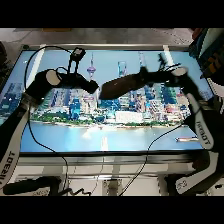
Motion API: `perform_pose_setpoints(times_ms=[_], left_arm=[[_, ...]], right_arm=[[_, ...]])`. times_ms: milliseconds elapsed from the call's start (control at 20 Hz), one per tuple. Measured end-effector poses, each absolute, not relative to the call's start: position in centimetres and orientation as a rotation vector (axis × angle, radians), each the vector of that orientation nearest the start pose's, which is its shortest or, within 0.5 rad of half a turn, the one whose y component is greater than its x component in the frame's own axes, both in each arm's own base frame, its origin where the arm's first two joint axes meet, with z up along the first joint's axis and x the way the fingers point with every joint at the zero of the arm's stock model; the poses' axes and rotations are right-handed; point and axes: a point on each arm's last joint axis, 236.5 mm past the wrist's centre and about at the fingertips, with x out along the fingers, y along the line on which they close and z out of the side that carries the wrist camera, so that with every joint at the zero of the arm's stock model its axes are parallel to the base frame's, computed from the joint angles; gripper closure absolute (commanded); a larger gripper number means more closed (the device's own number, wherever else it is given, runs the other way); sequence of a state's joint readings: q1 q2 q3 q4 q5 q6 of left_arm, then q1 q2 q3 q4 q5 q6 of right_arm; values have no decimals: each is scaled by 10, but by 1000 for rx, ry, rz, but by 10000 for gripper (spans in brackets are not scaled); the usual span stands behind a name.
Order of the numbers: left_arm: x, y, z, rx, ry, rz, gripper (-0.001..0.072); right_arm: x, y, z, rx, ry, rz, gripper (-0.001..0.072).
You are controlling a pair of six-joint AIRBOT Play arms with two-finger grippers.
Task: Fold the clothes and pants, and hang the long-sleeved shirts on hangers.
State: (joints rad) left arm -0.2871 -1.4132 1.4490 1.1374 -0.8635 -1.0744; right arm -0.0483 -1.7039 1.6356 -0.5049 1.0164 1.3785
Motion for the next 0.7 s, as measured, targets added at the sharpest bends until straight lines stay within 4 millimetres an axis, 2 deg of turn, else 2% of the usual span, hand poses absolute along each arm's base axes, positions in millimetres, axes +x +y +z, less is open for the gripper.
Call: perform_pose_setpoints(times_ms=[100, 200, 300, 400, 500, 550, 700], left_arm=[[463, -205, 132, 209, 710, -641, 223], [456, -192, 148, 242, 693, -623, 223], [446, -180, 159, 271, 693, -609, 223], [435, -171, 164, 293, 714, -605, 223], [424, -163, 163, 317, 750, -603, 223], [420, -160, 161, 325, 768, -604, 223], [412, -154, 159, 339, 799, -605, 222]], right_arm=[[544, 95, 170, 837, 765, 516, 703], [528, 38, 223, 820, 646, 448, 703], [499, -25, 272, 773, 526, 338, 702], [459, -85, 306, 712, 441, 187, 703], [411, -139, 326, 646, 395, -3, 703], [386, -164, 330, 617, 390, -107, 702], [303, -223, 326, 580, 426, -432, 703]])
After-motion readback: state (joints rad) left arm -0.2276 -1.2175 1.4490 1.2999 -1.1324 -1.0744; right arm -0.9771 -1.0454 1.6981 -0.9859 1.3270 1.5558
